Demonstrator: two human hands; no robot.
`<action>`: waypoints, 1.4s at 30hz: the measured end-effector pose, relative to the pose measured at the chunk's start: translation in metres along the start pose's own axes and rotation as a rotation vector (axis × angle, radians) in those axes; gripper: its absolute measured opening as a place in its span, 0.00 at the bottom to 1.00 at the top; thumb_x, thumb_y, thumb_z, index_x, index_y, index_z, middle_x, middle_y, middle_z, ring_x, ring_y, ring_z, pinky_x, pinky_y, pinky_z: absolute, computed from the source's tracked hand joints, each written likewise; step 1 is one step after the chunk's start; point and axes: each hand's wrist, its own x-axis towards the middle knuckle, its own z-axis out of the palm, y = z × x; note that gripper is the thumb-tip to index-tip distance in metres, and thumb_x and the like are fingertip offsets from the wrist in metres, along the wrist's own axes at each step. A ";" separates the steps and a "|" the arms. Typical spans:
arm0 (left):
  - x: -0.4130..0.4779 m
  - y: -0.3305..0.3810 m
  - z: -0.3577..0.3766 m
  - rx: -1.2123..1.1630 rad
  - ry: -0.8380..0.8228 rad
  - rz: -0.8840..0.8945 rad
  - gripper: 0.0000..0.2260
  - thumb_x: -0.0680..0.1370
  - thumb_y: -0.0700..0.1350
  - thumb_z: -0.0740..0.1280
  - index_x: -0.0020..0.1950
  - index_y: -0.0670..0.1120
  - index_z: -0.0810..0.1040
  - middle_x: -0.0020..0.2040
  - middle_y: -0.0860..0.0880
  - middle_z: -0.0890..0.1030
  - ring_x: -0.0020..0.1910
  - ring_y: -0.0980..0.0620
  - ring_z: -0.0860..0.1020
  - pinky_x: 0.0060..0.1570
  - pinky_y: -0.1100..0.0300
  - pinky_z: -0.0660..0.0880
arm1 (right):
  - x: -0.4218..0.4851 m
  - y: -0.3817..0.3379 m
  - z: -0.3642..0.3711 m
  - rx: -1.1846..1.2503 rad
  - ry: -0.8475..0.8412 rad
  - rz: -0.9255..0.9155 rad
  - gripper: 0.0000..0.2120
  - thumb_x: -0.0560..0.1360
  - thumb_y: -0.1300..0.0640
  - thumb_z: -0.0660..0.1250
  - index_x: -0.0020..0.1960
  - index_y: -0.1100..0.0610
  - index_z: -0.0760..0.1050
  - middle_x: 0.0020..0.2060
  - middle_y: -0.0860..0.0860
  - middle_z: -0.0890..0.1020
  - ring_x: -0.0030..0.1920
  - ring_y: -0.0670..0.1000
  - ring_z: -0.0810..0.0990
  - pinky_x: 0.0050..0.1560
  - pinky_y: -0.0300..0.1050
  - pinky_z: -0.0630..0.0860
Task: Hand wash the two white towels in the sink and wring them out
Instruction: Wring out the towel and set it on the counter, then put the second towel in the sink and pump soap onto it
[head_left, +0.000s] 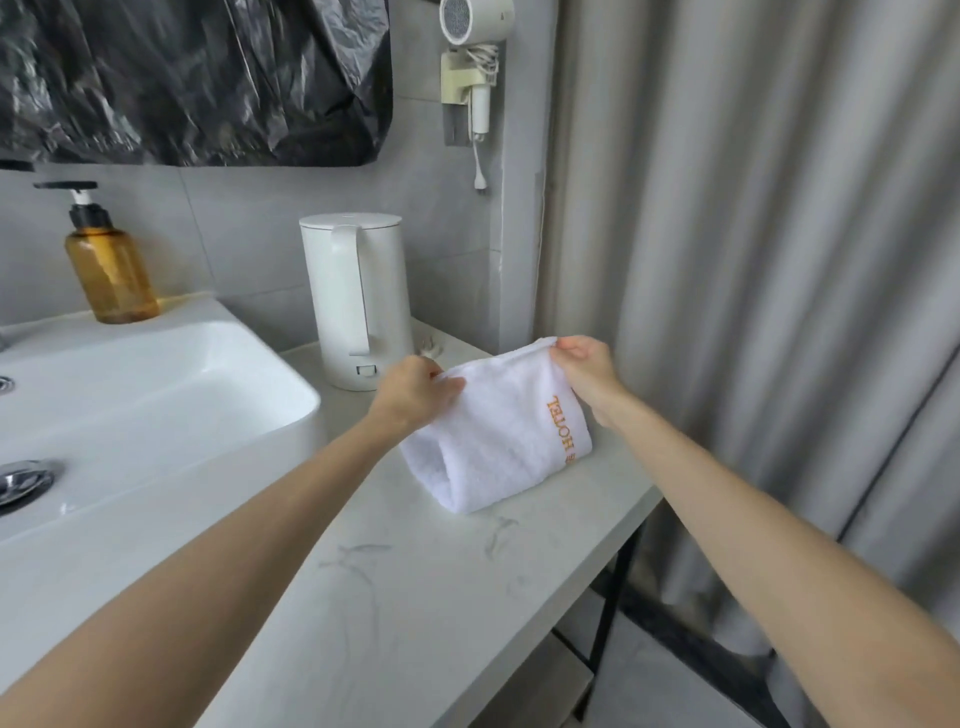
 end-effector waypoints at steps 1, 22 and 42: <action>0.008 -0.004 0.002 0.060 0.010 -0.038 0.15 0.79 0.48 0.64 0.37 0.39 0.73 0.39 0.43 0.75 0.41 0.44 0.74 0.40 0.53 0.70 | 0.009 0.003 0.008 -0.031 0.008 0.012 0.06 0.77 0.63 0.64 0.50 0.57 0.79 0.39 0.49 0.82 0.41 0.48 0.80 0.41 0.37 0.75; -0.017 -0.039 0.073 0.230 -0.218 -0.090 0.31 0.82 0.60 0.49 0.80 0.49 0.42 0.79 0.41 0.38 0.78 0.45 0.37 0.75 0.54 0.39 | -0.004 0.043 0.061 -1.061 -0.574 -0.017 0.23 0.81 0.37 0.42 0.75 0.31 0.45 0.77 0.37 0.42 0.78 0.51 0.39 0.74 0.62 0.37; -0.272 -0.098 -0.137 0.609 0.663 0.140 0.11 0.77 0.48 0.63 0.54 0.48 0.81 0.43 0.52 0.83 0.42 0.45 0.81 0.40 0.56 0.74 | -0.239 -0.113 0.147 -0.349 -0.395 -0.958 0.05 0.78 0.54 0.63 0.51 0.48 0.78 0.35 0.43 0.79 0.37 0.46 0.78 0.37 0.44 0.72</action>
